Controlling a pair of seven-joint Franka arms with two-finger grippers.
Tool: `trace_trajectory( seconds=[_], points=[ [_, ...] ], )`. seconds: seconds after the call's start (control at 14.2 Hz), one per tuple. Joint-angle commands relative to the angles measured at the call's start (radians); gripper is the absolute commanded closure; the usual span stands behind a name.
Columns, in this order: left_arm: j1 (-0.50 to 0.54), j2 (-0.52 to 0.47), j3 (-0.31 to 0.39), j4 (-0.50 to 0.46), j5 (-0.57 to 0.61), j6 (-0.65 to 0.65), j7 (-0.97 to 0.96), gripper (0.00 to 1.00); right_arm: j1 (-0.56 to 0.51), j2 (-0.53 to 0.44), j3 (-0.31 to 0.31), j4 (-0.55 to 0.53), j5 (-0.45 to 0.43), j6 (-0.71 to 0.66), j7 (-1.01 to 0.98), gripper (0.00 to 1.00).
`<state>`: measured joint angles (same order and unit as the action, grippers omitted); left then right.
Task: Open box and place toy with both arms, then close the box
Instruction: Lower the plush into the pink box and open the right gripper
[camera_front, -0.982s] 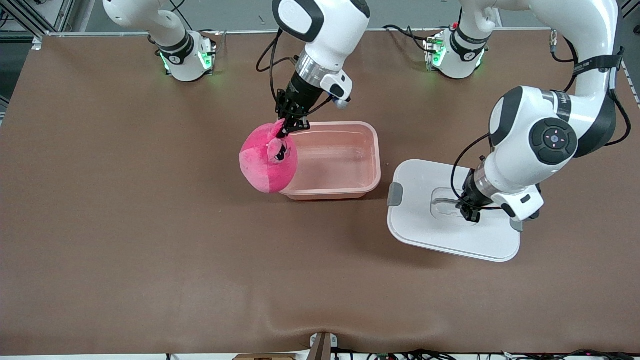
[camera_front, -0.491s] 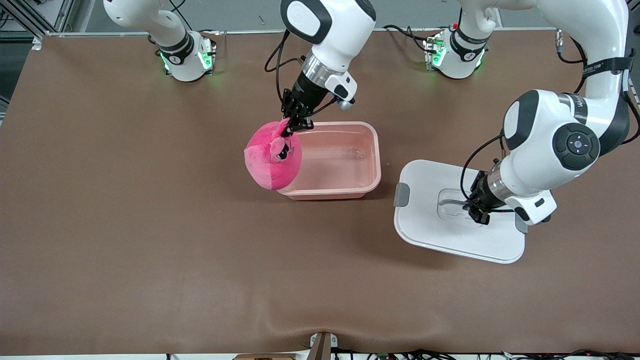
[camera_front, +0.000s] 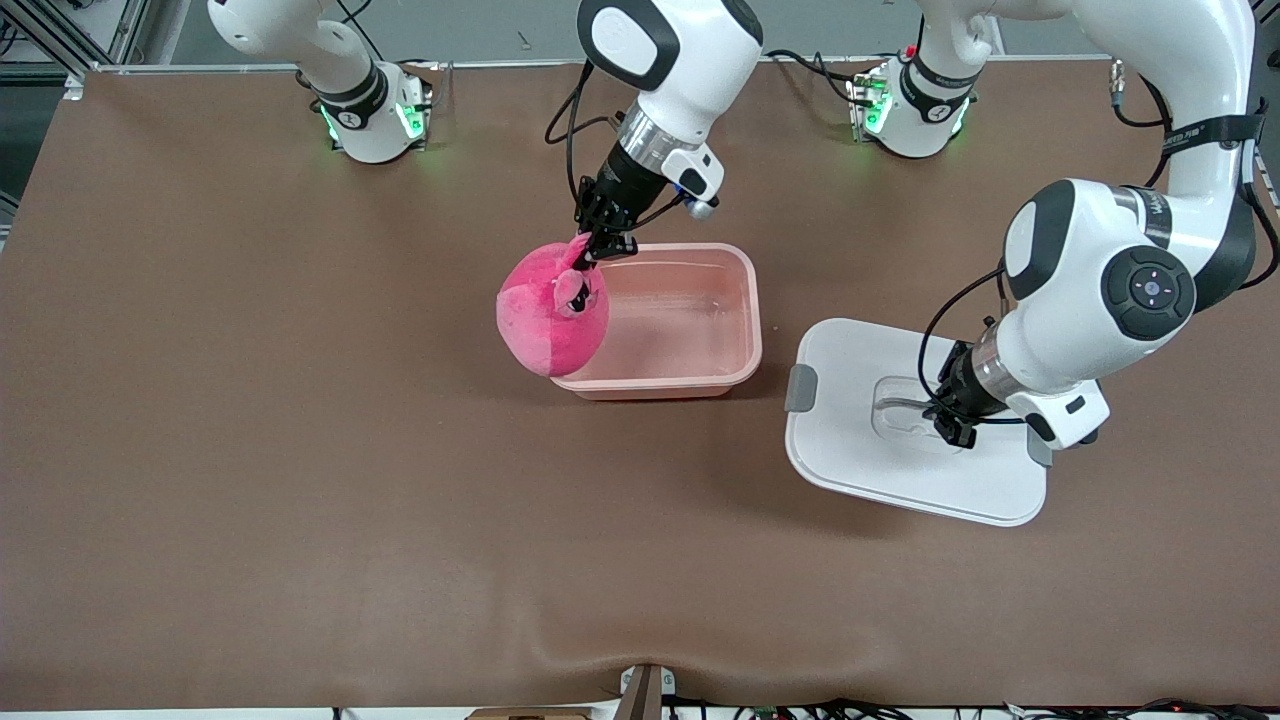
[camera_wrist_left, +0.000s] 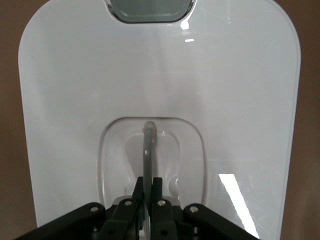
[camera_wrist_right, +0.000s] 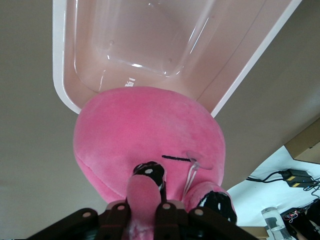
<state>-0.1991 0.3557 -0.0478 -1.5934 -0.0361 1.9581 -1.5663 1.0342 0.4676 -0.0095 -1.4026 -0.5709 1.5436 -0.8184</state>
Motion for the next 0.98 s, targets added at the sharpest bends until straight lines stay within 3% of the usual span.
trace_trajectory(
  seconds=[0.0, 0.56, 0.91],
  points=[
    [0.009, -0.012, -0.006, -0.005, -0.022, -0.011, 0.020, 1.00, 0.007, 0.011, -0.004, 0.036, -0.003, -0.023, 0.005, 0.00],
    [0.009, -0.004, -0.006, -0.004, -0.021, -0.011, 0.020, 1.00, -0.011, -0.013, -0.012, 0.177, -0.010, -0.181, -0.004, 0.00],
    [0.007, -0.004, -0.006, -0.002, -0.022, -0.011, 0.020, 1.00, -0.188, -0.012, -0.010, 0.177, 0.035, -0.130, 0.007, 0.00]
  ],
)
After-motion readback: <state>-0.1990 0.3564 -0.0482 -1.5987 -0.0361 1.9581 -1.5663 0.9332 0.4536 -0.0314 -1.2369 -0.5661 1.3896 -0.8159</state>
